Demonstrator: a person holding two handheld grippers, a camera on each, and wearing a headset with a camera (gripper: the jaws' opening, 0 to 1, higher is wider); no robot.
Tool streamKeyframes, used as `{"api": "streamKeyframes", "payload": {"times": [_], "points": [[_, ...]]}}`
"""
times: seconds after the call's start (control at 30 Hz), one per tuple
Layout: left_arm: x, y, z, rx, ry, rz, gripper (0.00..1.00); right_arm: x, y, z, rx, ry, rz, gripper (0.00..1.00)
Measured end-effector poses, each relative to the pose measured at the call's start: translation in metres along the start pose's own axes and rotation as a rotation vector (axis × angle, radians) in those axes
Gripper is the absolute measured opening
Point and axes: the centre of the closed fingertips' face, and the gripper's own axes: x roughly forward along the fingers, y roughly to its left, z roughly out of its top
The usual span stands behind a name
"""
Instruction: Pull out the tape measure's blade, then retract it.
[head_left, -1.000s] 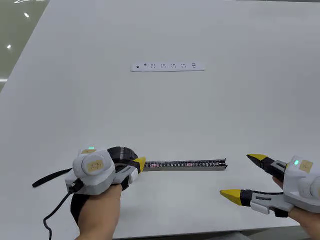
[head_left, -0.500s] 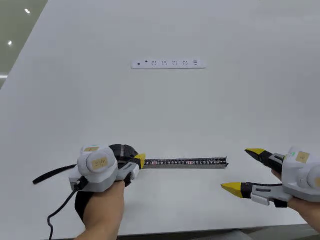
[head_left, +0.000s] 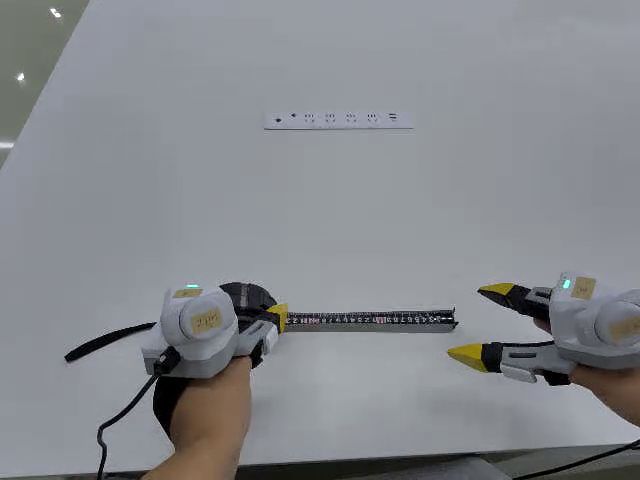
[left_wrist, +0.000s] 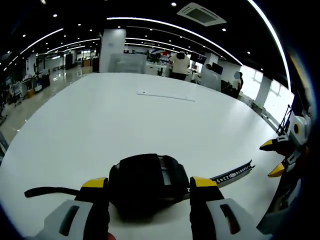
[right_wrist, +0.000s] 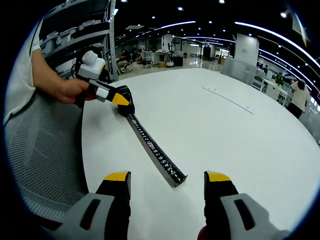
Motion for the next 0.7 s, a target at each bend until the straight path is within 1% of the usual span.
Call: {"api": "streamKeyframes", "payload": {"times": [0.1,0.17,0.23,0.37,0.47,0.6,0.7], "points": [[0.000,0.000,0.000,-0.007,0.000,0.001,0.62,0.005,-0.002,-0.006,-0.023,0.025,0.033,0.51],[0.000,0.001,0.000,-0.001,0.001,0.005,0.62,0.008,-0.004,-0.007,-0.036,0.032,0.038,0.50],[0.000,0.001,0.000,-0.005,0.000,0.006,0.62,0.012,-0.006,-0.008,-0.047,0.044,0.058,0.48],[0.001,0.001,0.000,-0.005,0.001,0.005,0.62,0.016,-0.006,-0.008,-0.082,0.060,0.080,0.45],[0.001,0.001,0.000,-0.006,0.001,0.004,0.62,0.020,-0.007,-0.012,-0.094,0.081,0.098,0.44],[0.001,0.001,-0.001,-0.004,0.003,0.004,0.62,0.025,-0.007,-0.016,-0.111,0.102,0.129,0.40],[0.001,0.001,-0.001,-0.004,0.004,0.003,0.62,0.025,-0.008,-0.017,-0.113,0.103,0.130,0.37]]}}
